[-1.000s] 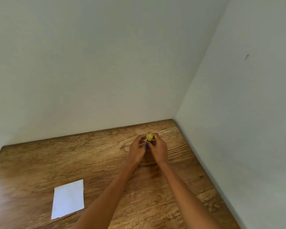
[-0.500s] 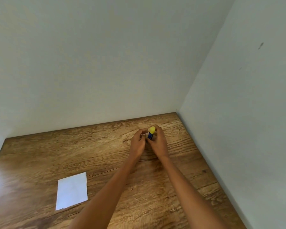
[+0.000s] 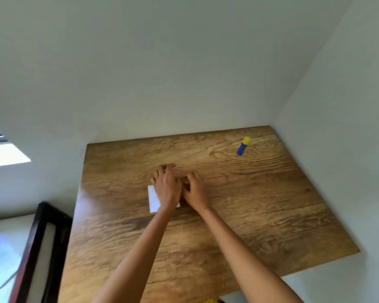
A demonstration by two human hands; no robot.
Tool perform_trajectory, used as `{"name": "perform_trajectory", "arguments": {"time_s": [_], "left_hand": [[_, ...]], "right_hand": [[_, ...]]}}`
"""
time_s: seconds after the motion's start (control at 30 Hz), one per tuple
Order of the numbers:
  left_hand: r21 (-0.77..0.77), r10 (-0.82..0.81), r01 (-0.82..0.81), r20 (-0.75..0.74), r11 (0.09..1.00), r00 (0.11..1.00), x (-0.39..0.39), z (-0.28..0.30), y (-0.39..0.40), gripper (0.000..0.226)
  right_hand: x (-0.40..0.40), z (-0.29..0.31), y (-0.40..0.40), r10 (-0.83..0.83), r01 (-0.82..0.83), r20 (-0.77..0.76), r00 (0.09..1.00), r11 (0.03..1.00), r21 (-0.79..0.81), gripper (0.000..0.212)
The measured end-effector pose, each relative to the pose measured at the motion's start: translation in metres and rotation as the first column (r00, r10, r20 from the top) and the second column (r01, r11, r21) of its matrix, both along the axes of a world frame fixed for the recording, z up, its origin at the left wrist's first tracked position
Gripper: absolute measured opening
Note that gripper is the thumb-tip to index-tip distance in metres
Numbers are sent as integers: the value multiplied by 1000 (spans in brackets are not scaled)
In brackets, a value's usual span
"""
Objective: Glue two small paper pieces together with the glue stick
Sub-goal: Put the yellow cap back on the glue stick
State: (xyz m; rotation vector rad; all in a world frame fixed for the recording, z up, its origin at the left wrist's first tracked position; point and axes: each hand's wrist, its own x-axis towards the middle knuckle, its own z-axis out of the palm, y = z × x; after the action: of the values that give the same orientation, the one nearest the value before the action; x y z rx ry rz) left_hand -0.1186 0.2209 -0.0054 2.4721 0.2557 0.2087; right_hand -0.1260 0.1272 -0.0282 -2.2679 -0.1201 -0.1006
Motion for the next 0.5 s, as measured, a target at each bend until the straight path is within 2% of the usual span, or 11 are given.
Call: {"name": "perform_trajectory", "arguments": {"time_s": [0.07,0.17,0.27,0.33,0.5], "left_hand": [[121,19,-7,-96,993,995,-9,-1,27,45],[279,-8,77,-239,957,971,-15,-2,52,67],[386,-36,147,-282,911,959,-16,-2,61,71],[365,-37,162,-328,917,944,-12,0,63,67],[123,-150,218,-413,968,898,2,4,69,42]], "right_hand": [[-8,0,19,3,-3,-3,1000,997,-79,23],[-14,-1,27,-22,20,-6,1000,982,-189,34],[-16,3,28,-32,24,-28,999,968,-249,40],[-16,5,29,-56,45,-42,998,971,-236,43],[-14,7,29,-88,73,-76,993,979,-191,46]]}}
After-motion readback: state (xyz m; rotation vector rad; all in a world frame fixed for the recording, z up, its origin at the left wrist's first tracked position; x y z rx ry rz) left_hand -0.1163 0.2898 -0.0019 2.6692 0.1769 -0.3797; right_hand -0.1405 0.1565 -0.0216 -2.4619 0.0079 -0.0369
